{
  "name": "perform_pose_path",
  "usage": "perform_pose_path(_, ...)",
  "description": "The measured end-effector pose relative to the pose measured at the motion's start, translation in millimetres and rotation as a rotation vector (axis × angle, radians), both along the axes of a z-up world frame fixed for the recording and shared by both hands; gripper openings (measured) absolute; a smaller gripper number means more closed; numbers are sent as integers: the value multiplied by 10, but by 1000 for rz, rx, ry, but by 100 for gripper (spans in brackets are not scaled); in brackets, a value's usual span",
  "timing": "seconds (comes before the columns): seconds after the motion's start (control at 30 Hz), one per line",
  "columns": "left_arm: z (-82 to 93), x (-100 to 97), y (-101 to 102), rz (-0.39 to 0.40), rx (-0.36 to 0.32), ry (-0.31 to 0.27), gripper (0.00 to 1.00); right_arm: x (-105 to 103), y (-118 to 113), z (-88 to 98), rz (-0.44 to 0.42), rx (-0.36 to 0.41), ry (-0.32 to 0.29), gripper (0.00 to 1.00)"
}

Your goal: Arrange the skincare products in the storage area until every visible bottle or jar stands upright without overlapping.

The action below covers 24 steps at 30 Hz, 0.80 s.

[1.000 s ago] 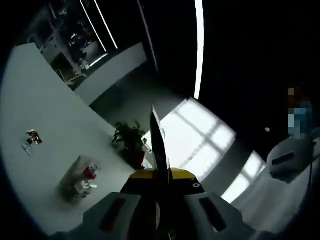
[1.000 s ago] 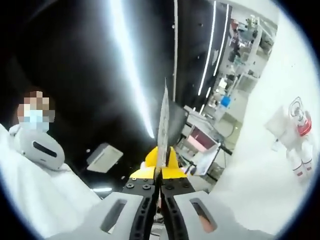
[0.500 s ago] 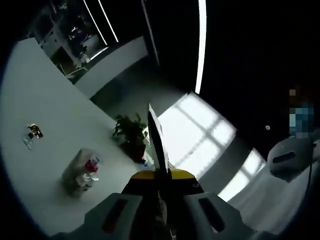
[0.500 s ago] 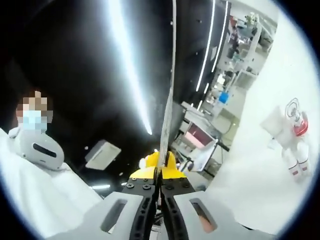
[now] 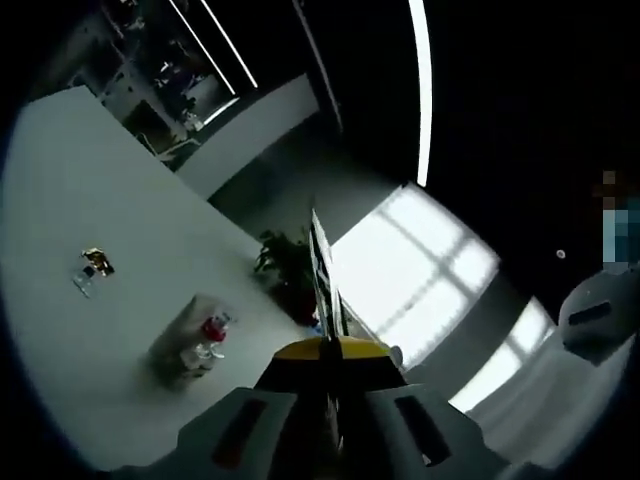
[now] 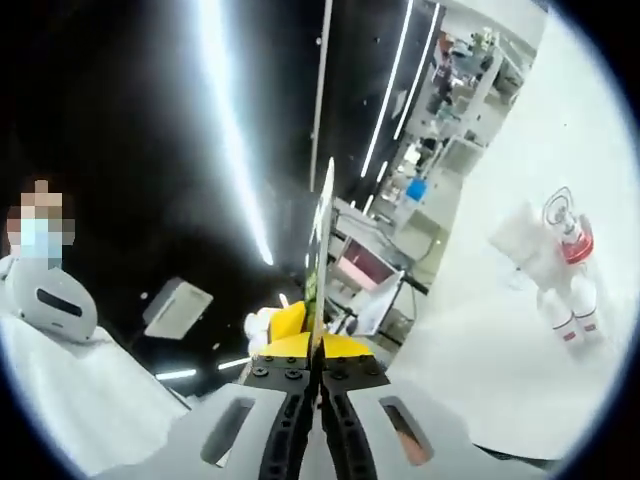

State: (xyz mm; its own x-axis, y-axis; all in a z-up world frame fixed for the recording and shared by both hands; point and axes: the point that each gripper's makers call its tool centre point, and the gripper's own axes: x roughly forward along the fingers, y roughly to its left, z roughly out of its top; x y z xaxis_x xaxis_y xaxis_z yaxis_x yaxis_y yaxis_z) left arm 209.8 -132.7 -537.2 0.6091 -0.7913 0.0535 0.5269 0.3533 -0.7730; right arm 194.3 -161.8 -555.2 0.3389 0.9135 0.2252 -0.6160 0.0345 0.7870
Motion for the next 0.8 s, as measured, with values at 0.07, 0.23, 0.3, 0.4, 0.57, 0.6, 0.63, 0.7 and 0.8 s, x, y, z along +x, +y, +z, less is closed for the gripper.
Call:
perform_pose_path(0.07,0,9,9,9,-7,5,1,8,-2,18,-13,23,4,1)
perform_pose_path(0.23,87,55,42,57,-83,19,1,-23,2,93,-37,60,-23,12)
perform_pose_path(0.3,109,88,68,81,-105,20,1,-62,47,59,-16,31,-19,20)
perform_pose_path(0.4,111,106,70,82,-124,31,1,-34,25,80,-53,45,-38,4)
perform_pose_path(0.57,39,136,83,107,-78,38,1,17,15,-24,-97,-25,-28,1)
perform_pose_path(0.6,-1,145,88,117,-38,24,1,22,17,-45,-107,-44,-36,1)
perform_pose_path(0.63,3,134,75,113,-16,-8,0,9,21,-30,-108,-37,-40,1)
perform_pose_path(0.7,-22,108,57,111,-1,-4,5,22,-4,-32,-129,-25,-27,1)
perform_pose_path(0.8,-1,74,58,102,-27,-6,18,82,-95,71,-163,84,30,1)
